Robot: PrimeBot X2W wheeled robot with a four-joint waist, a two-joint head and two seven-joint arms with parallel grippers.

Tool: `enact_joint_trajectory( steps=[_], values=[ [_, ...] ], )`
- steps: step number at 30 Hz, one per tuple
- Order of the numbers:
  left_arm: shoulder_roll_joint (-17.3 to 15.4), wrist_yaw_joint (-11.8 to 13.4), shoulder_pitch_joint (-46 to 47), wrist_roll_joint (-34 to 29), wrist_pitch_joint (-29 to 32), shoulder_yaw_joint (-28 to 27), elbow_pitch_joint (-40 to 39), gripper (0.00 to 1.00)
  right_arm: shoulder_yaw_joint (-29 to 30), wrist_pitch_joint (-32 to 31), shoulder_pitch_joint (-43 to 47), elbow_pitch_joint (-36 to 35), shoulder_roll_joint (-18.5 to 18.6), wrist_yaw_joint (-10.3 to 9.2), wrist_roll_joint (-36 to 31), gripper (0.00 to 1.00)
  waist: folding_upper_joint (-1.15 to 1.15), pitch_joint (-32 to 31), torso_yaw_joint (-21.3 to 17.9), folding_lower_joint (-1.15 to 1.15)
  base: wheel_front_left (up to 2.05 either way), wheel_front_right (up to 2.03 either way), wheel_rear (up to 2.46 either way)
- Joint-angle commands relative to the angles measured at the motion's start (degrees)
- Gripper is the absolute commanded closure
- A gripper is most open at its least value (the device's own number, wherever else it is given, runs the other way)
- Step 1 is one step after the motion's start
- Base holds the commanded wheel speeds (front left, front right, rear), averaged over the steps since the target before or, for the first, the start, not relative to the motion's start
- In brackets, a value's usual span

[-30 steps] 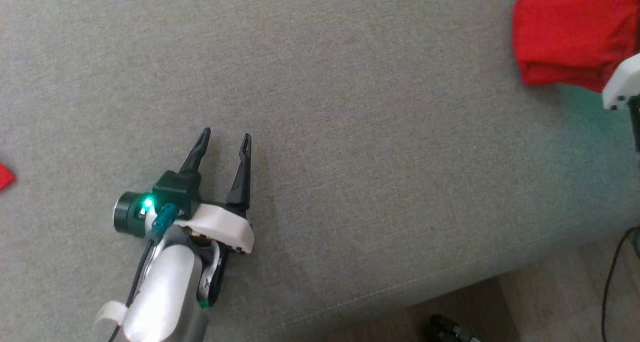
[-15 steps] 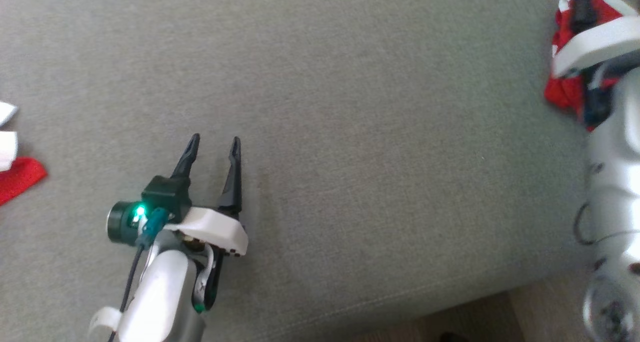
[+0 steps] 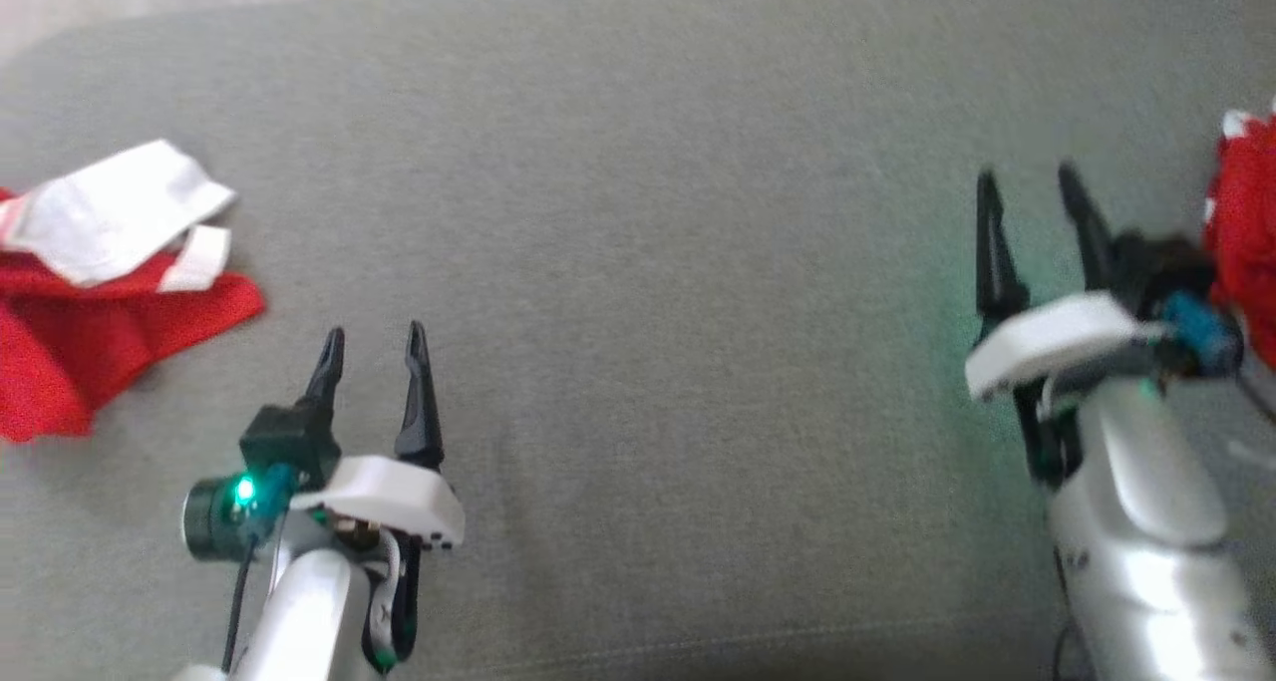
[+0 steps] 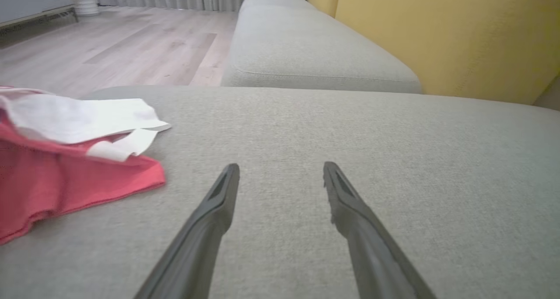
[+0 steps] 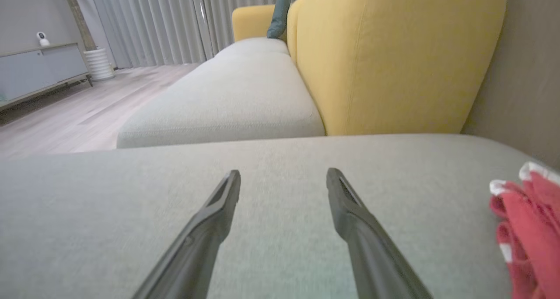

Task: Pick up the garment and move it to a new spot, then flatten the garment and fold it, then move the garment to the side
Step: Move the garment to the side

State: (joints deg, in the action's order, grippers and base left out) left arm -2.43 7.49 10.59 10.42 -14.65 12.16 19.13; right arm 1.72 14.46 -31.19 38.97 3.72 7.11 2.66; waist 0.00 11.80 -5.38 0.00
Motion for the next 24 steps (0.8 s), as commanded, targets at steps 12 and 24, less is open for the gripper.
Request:
enact_joint_trajectory(
  steps=[12, 24],
  values=[
    [-0.44, 1.2, -3.64, -0.08, -0.35, -4.16, -0.82, 0.0, -5.32, 0.53, 10.39, -3.3, -0.83, 0.37, 5.86, 0.0, 0.0, -6.43, 4.93, 0.0, 0.0, 0.0, 0.0],
    [-0.44, 1.25, -7.21, 0.07, -0.35, -5.8, -1.34, 0.0, -6.35, 0.53, 14.75, -6.11, -0.84, 0.37, 7.64, 0.0, 0.0, -10.32, 3.8, 0.0, 0.0, 0.0, 0.0]
  ],
)
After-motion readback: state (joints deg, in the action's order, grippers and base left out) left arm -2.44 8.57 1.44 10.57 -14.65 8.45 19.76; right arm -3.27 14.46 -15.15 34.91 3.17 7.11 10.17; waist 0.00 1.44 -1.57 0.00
